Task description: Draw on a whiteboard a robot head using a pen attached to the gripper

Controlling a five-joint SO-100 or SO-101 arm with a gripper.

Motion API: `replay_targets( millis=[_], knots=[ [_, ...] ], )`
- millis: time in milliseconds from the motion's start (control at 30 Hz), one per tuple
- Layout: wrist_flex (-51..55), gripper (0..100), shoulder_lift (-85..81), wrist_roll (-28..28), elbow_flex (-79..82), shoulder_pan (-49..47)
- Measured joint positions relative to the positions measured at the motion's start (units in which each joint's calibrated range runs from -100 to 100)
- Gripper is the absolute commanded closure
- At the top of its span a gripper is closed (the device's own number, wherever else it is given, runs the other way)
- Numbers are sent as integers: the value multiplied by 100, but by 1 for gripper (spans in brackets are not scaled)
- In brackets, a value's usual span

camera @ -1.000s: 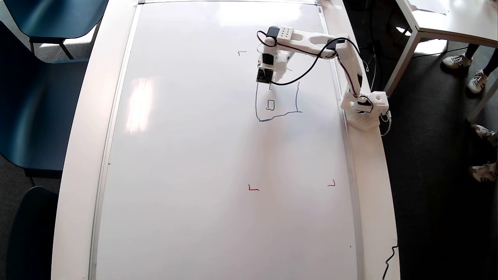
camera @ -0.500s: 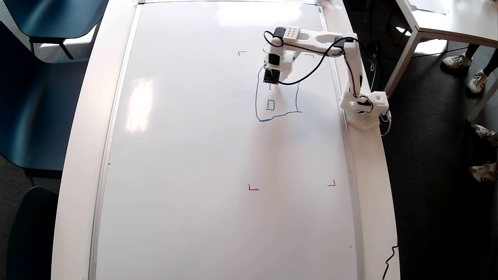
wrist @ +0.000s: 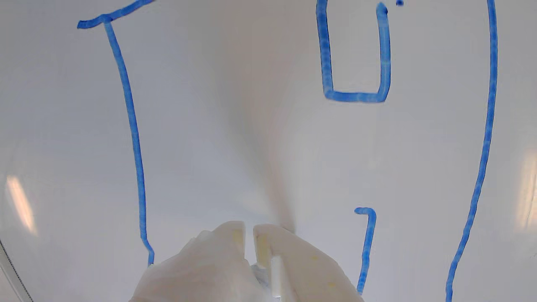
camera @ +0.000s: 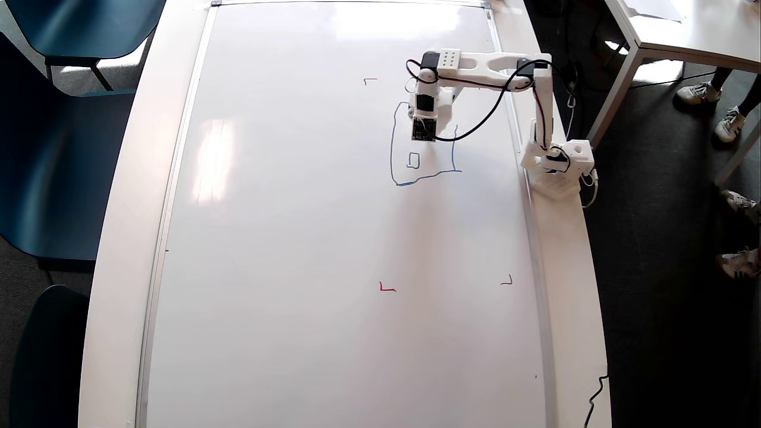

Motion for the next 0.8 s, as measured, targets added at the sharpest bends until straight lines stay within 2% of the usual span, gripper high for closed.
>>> replay_targets(
  millis=[800],
  knots=[
    [-8,99,601,-16,-859,-181]
  ],
)
